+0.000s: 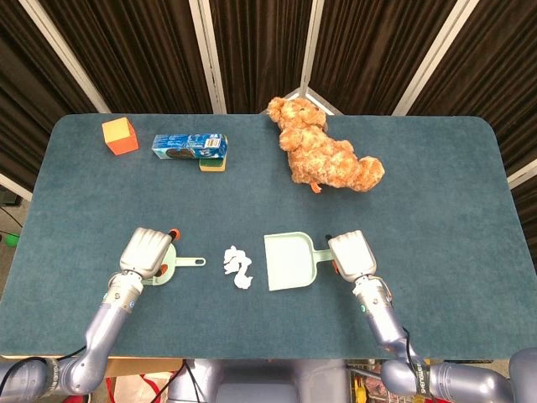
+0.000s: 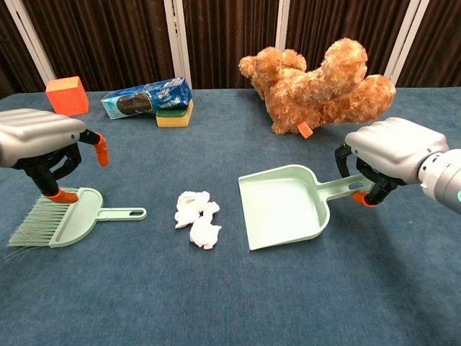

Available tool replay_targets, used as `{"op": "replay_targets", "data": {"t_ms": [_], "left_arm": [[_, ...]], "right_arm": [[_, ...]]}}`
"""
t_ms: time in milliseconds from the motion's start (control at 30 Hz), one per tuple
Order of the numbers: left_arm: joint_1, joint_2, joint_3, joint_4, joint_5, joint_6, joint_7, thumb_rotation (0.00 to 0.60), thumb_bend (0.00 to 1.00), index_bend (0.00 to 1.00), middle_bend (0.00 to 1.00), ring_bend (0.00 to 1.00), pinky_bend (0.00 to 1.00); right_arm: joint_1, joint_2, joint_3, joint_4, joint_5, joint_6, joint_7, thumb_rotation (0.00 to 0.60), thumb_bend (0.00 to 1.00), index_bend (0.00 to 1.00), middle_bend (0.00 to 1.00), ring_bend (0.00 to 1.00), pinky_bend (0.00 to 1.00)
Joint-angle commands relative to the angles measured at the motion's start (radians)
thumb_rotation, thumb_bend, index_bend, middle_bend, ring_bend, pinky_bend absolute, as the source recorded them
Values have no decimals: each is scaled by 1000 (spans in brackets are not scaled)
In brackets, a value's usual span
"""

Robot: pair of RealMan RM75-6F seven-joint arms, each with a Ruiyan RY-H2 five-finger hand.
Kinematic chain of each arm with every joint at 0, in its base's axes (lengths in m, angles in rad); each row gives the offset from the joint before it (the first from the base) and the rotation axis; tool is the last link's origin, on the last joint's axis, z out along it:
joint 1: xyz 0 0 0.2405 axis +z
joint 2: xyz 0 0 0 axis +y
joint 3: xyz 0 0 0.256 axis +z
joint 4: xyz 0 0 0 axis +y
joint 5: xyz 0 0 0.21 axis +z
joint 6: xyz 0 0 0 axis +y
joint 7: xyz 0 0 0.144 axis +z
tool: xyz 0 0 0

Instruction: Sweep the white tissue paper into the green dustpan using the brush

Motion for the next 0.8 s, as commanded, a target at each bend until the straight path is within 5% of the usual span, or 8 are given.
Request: {"op": "replay_targets", "data": {"t_ms": [33,267,800], "left_arm": [[-29,-49,-2,33,-50,0,22,600,341,366,805,787,877],[-67,-130,9,93,-91,20,52,600,344,448,826,804,891],[-82,-195,37,188,-147,33,42,600,358,442,826,809,900]], "right_arm": [[7,-6,1,-8,-6,6,-6,600,439,666,845,828,864],[14,-8,4,-16,6,19,-23,600,442,666,845,828,864],[13,-7,-9,-4,15,23,-6,600,444,666,845,828,864]]}}
